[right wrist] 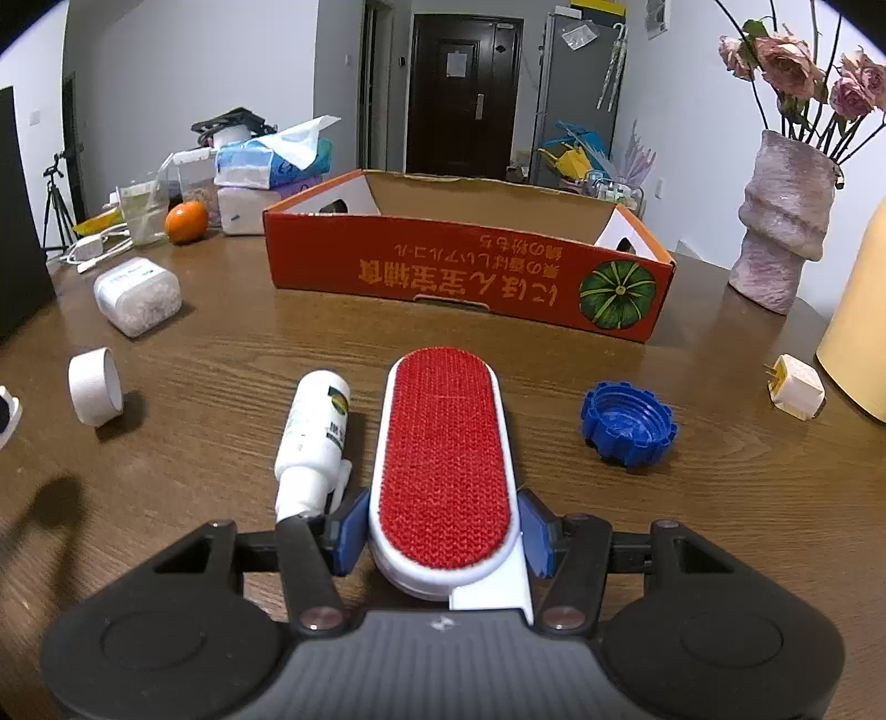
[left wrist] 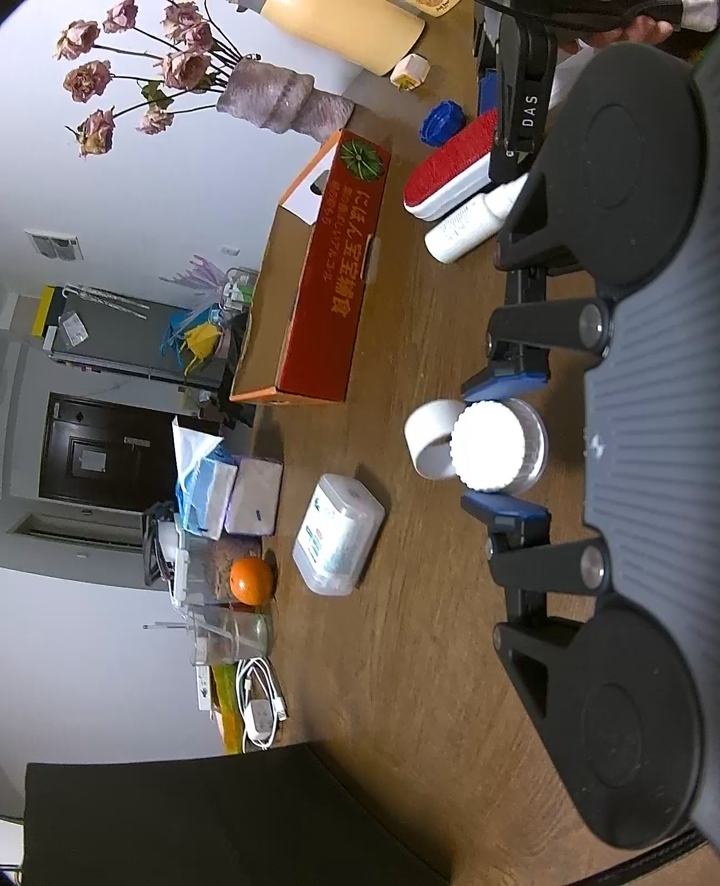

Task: Organize rigid objects
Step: 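Close the right tool on the red-and-white lint brush while the left tool holds the white cap, then carry the white cap and lint brush over the cardboard box with both tools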

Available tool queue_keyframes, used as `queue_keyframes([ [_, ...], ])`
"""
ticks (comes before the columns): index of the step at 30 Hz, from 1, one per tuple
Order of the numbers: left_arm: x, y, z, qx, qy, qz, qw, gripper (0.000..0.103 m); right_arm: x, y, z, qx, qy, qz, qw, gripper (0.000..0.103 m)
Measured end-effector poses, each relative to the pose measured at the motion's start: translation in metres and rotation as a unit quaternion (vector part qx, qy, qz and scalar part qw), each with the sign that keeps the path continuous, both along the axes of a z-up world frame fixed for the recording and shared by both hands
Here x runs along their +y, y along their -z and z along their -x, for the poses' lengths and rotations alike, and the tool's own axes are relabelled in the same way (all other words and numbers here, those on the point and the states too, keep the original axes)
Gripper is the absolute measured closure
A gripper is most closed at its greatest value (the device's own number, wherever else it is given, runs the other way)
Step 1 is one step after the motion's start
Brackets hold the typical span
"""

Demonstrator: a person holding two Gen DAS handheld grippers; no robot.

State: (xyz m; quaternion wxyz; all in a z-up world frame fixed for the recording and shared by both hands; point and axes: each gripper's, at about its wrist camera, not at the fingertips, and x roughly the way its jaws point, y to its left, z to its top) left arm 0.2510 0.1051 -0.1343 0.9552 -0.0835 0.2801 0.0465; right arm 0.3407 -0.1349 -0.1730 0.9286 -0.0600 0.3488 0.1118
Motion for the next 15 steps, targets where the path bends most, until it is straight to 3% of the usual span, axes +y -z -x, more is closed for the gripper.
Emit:
queue_keyframes([
  [15,-0.027,-0.023,-0.018,-0.026,0.028,-0.006,0.9993,0.067,-0.012,-0.025,0.002,-0.029,0.006,-0.016,0.999,0.048],
])
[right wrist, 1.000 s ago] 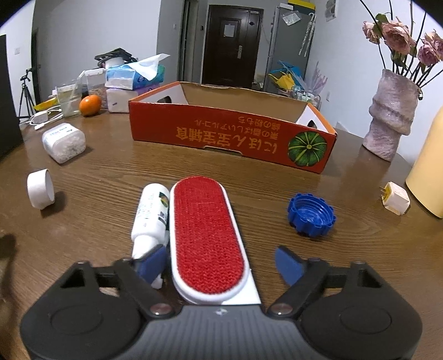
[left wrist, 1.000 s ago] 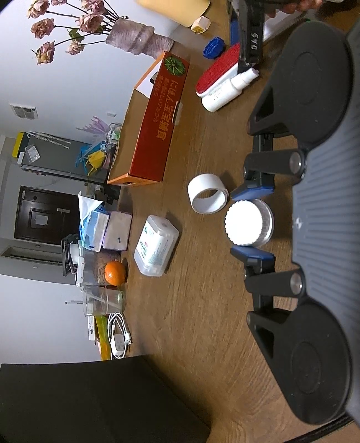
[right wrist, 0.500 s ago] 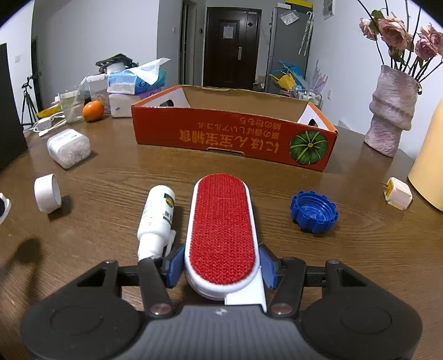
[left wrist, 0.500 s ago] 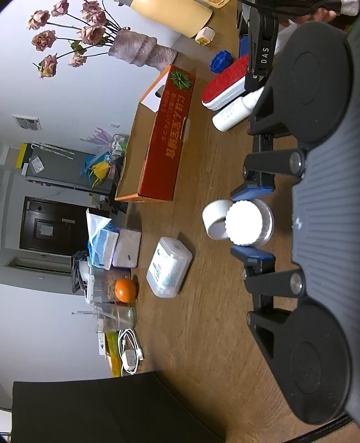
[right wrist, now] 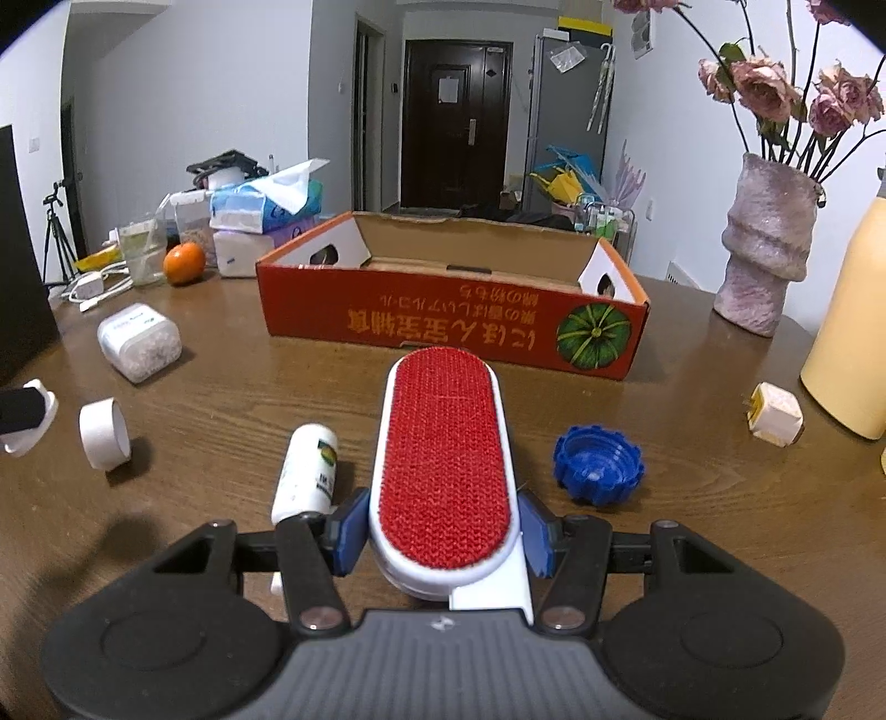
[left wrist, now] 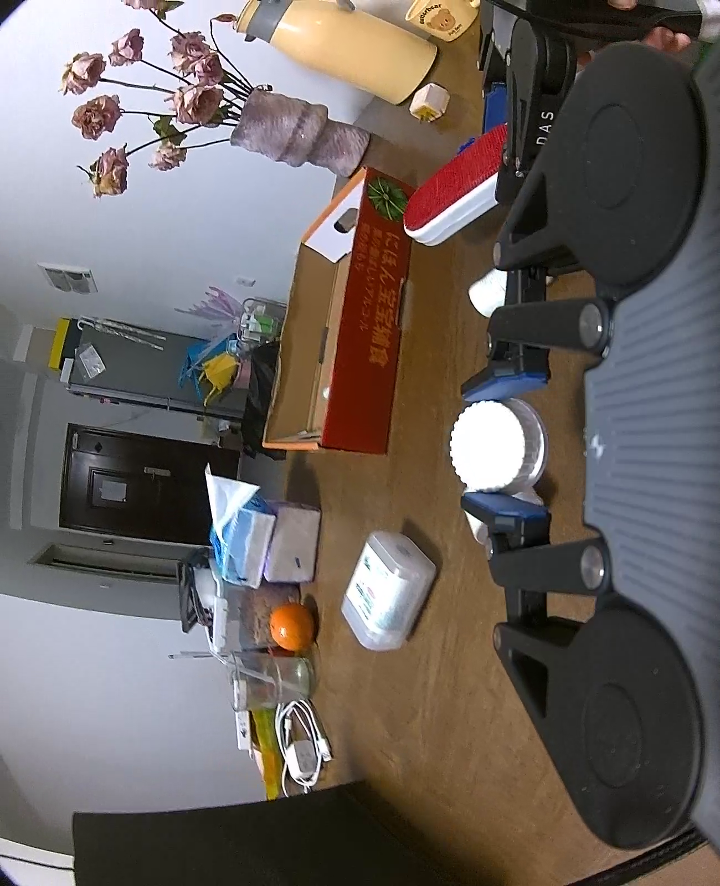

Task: Organize rigid objects
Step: 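Carry the white cap and lint brush over the cardboard box with both tools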

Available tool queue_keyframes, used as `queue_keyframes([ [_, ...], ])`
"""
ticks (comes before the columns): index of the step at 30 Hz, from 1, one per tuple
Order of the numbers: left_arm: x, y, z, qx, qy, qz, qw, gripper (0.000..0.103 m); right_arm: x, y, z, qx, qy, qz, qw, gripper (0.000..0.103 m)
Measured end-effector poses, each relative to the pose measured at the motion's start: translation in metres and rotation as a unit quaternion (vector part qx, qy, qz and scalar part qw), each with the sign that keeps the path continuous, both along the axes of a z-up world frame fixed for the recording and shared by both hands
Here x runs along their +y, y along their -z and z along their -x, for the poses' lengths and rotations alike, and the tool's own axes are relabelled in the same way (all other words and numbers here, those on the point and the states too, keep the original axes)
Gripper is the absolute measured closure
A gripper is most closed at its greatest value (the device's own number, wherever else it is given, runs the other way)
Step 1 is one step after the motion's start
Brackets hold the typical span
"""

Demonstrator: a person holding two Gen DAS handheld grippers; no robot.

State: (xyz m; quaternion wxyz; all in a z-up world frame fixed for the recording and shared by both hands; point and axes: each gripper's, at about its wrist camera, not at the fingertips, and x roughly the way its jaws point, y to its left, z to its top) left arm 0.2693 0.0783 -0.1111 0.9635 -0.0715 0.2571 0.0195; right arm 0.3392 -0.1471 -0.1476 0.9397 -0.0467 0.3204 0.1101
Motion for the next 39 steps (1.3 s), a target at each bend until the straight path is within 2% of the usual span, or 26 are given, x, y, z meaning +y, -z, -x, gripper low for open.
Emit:
queue_keyframes([
  [25,-0.049,-0.038,-0.055,-0.036,0.028,0.005,0.9989,0.067,-0.016,-0.034,-0.025,-0.042,0.009,-0.018,0.999,0.048],
  [39,-0.062,-0.044,-0.096,-0.044,0.026,0.018,0.9985,0.067,-0.02,-0.044,-0.051,-0.06,0.013,-0.031,0.998,0.048],
])
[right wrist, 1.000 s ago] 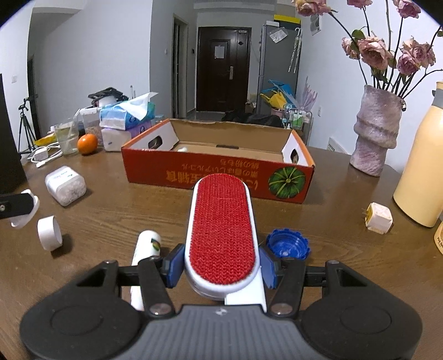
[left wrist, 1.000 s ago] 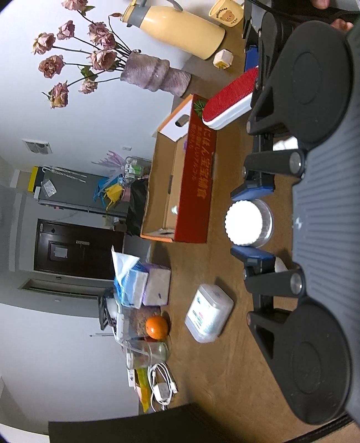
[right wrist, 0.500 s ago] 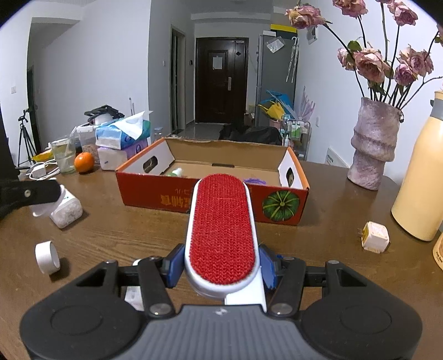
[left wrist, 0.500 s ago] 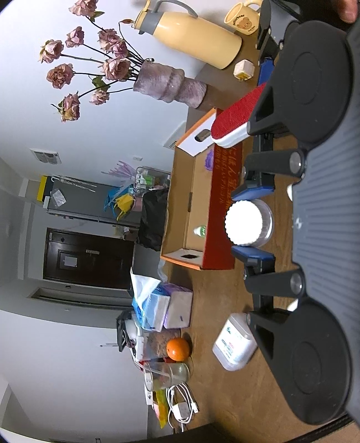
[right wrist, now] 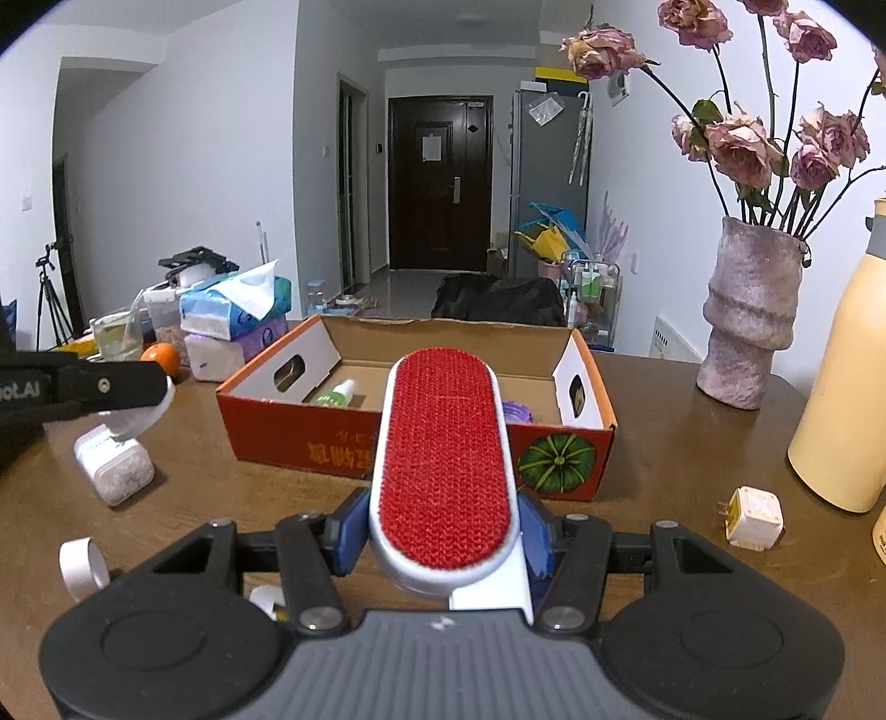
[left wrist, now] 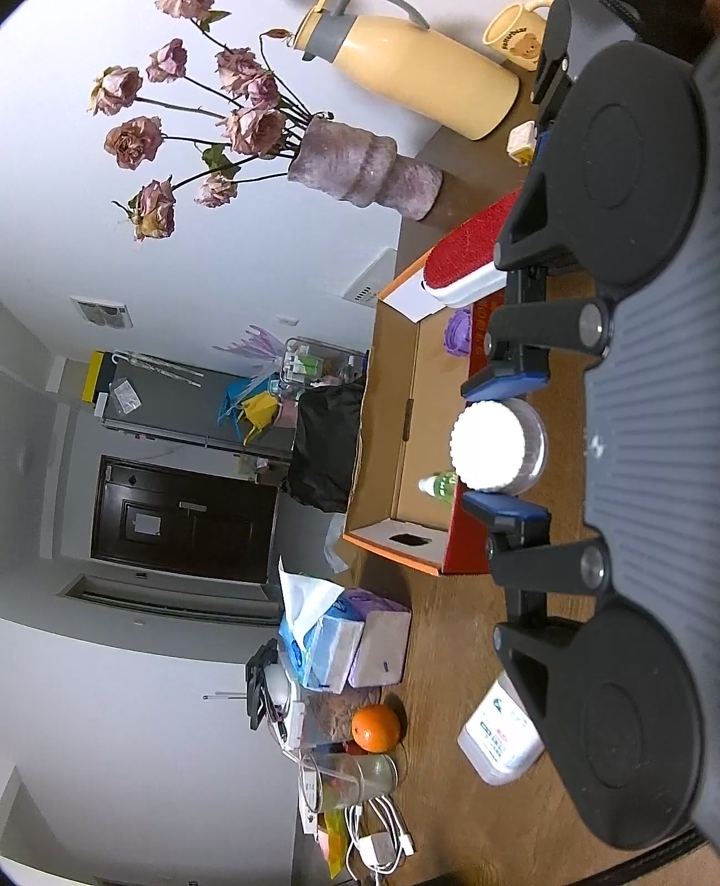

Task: Organize rigid objects
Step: 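Carry the white cap and lint brush over the cardboard box with both tools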

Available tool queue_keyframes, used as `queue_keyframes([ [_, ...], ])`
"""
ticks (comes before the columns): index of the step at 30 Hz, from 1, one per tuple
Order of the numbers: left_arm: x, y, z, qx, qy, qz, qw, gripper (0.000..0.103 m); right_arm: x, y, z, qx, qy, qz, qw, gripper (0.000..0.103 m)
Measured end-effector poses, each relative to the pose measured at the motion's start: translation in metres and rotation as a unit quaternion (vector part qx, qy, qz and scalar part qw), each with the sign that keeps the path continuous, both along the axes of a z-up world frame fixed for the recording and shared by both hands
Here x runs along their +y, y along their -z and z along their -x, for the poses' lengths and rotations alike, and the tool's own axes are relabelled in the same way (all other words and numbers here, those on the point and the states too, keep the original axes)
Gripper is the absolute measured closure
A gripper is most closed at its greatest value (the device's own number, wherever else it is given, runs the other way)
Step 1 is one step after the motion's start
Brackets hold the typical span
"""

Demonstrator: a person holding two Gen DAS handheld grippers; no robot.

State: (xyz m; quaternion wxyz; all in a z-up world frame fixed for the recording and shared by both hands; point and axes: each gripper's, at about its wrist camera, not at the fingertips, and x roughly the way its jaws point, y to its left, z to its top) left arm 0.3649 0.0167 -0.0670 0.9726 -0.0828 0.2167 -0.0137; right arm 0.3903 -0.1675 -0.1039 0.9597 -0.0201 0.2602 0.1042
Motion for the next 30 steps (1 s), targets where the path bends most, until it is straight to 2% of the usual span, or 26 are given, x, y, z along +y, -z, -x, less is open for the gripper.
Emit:
queue_keyframes([
  [30,-0.019,0.001,-0.097,0.003,-0.031,0.019,0.9993,0.067,-0.012,-0.013,-0.081,-0.016,-0.007,-0.003,1.0,0.048],
])
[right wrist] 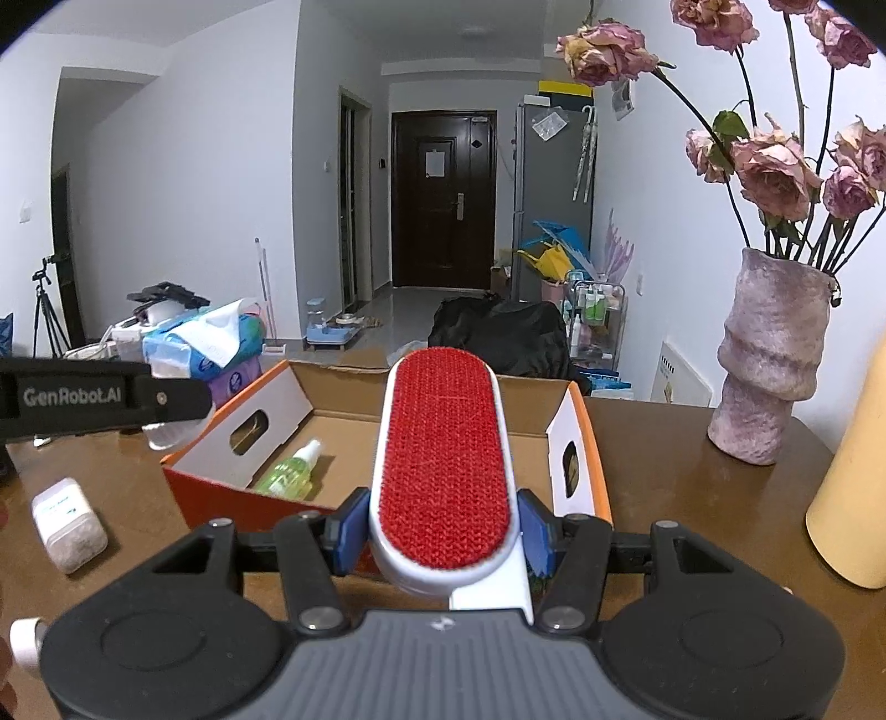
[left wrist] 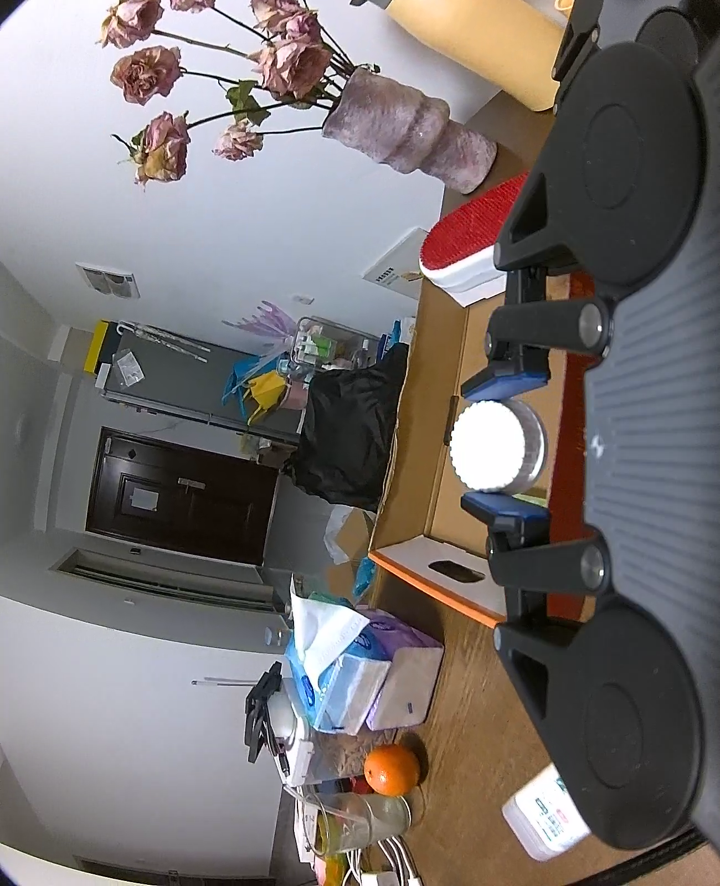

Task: Organize rigid objects
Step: 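Carry the white cap and lint brush over the cardboard box with both tools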

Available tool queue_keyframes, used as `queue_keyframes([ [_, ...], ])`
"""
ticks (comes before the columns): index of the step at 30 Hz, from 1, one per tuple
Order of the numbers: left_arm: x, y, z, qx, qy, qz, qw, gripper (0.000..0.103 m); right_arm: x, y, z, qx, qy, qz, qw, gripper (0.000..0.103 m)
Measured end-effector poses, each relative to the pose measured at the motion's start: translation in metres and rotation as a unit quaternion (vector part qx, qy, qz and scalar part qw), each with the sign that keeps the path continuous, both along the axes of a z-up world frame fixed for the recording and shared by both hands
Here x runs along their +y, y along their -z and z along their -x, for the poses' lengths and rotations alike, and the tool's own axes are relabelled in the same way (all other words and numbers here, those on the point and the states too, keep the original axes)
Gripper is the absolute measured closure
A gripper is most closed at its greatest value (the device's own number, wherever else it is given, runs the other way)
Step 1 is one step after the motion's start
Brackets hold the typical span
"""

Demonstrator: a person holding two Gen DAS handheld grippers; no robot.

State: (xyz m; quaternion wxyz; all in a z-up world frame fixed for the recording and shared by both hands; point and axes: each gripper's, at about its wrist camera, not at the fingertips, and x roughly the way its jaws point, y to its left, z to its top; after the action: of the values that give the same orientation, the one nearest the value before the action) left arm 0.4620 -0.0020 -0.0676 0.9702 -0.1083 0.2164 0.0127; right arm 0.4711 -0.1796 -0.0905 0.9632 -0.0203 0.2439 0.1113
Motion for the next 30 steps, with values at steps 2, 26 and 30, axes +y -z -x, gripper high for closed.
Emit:
queue_keyframes([
  [2,-0.002,0.001,-0.007,0.001,0.0,0.0,1.0,0.067,-0.002,0.0,-0.007,0.001,0.0,-0.002,1.0,0.048],
  [26,-0.01,0.016,-0.082,0.012,-0.008,-0.026,0.9996,0.067,0.002,0.012,-0.084,0.015,-0.001,0.017,1.0,0.048],
  [30,-0.009,0.019,-0.092,0.015,-0.012,-0.03,0.9993,0.067,0.003,0.015,-0.094,0.017,0.001,0.019,1.0,0.048],
])
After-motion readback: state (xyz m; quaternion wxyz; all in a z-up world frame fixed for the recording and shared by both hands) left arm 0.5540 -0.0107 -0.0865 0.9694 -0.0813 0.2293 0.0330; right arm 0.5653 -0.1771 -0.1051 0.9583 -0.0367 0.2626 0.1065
